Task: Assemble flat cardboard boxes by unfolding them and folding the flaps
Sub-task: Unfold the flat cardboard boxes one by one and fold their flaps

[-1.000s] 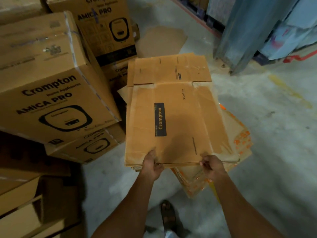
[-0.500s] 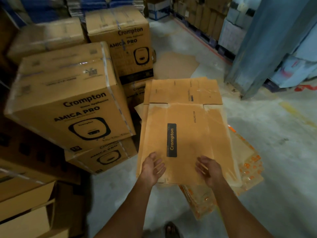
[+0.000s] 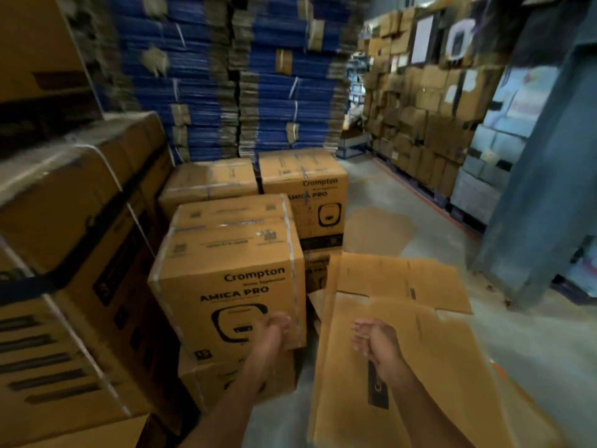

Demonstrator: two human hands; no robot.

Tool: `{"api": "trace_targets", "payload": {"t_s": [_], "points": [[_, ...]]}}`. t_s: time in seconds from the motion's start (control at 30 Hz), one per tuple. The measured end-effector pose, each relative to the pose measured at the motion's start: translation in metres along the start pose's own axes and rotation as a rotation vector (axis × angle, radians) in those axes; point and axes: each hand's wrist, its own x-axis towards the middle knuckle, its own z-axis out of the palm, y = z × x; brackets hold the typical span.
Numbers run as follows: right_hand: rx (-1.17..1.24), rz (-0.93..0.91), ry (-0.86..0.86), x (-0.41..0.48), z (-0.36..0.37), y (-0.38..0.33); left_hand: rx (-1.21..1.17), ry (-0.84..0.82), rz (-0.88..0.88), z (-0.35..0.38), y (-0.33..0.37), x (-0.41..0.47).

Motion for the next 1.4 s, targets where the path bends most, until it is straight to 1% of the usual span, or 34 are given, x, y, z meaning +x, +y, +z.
{"api": "trace_targets", "payload": {"t_s": [0.1,0.2,0.3,0.47,0.53,0.63,0.7,0.83,1.0,1.1,1.23,1.33,1.4], "points": [[-0.055,-0.076,-0.051,-0.010,0.051,-0.016,0.211,0.052,0.122,-0.052,0.014,0.014],[-0.114,-0.139,-0.095,-0.026,0.100,-0.025,0.319,0.118,0.216,-0.100,0.035,0.012],[-0.190,-0.230,-0.136,-0.038,0.142,-0.033,0.417,0.137,0.305,-0.142,0.053,0.015],[-0.363,-0.381,-0.193,-0.058,0.208,-0.052,0.475,0.194,0.427,-0.202,0.080,0.024],[-0.406,-0.407,-0.230,-0.067,0.234,-0.055,0.446,0.223,0.430,-0.224,0.079,0.021],[-0.459,-0.422,-0.316,-0.082,0.275,-0.041,0.375,0.294,0.403,-0.262,0.058,0.007],[-0.488,-0.418,-0.406,-0.092,0.307,-0.026,0.316,0.379,0.366,-0.293,0.036,-0.004],[-0.622,-0.385,-0.603,-0.114,0.380,0.014,0.154,0.529,0.182,-0.365,-0.014,-0.028],[-0.775,-0.310,-0.816,-0.139,0.463,0.094,0.003,0.810,-0.055,-0.431,-0.104,-0.070],[-0.866,-0.225,-0.930,-0.151,0.497,0.146,-0.092,0.932,-0.189,-0.442,-0.155,-0.098],[-0.994,-0.125,-1.087,-0.156,0.525,0.206,-0.198,1.036,-0.346,-0.440,-0.209,-0.116],[-1.077,-0.085,-1.135,-0.139,0.539,0.250,-0.264,1.067,-0.432,-0.432,-0.247,-0.101],[-1.115,-0.068,-1.121,-0.117,0.545,0.280,-0.314,1.061,-0.466,-0.427,-0.272,-0.079]]}}
